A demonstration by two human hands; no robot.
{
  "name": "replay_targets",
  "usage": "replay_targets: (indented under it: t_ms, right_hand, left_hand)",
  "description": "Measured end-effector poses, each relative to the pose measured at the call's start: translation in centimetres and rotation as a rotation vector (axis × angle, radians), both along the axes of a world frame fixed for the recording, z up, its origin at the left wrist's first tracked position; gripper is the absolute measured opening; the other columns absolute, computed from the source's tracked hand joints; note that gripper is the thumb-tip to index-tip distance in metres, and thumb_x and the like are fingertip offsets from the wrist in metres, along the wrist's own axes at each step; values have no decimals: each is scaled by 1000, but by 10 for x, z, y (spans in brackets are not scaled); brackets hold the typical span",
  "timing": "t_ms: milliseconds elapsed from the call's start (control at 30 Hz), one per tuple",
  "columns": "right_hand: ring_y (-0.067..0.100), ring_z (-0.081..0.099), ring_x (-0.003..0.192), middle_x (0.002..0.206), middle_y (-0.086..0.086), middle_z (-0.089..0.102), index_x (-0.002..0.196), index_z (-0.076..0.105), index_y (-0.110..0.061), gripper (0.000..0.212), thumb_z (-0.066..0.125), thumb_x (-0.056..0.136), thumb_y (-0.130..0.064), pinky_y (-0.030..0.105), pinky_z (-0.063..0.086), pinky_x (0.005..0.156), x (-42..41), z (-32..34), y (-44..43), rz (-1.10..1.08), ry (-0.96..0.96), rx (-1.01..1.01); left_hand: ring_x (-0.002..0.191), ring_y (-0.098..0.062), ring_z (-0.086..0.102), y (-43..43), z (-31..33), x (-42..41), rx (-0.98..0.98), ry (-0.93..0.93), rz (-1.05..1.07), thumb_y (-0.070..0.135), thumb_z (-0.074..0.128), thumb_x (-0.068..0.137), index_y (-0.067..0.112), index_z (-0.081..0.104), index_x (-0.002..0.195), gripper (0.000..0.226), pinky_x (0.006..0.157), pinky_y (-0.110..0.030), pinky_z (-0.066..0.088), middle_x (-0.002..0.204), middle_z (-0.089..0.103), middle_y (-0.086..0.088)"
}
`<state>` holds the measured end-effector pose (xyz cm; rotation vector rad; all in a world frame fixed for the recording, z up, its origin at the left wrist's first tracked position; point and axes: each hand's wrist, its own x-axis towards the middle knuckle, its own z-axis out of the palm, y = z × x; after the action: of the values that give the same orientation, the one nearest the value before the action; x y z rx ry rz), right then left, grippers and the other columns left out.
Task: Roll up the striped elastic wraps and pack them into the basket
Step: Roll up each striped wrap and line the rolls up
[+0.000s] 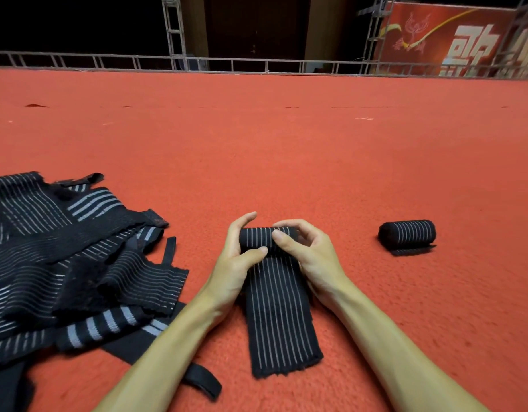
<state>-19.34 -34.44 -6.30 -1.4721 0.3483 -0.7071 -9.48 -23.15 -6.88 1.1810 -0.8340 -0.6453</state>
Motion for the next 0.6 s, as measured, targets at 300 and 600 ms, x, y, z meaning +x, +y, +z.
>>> replay_targets:
  t_ms: [300,600]
  right_hand:
    - [19,61,92,102,9,67,95,63,-12,24,72,72,-9,34,51,82,-3,-2,-5,88,-121,-50]
    - [10,60,86,100,1,63,114,62,-18,36,66,79,-26,24,50,74,-1,1,-2,60,-73,-37]
  left_hand:
    - [90,-2,62,-3,0,-5,51,56,40,59,45,88,26,46,117,45,84,-29,48,105,61,2]
    - [91,-16,56,0,0,0,-59,87,30,22,65,85,14,47,112,34,80,-31,49,102,56,-8]
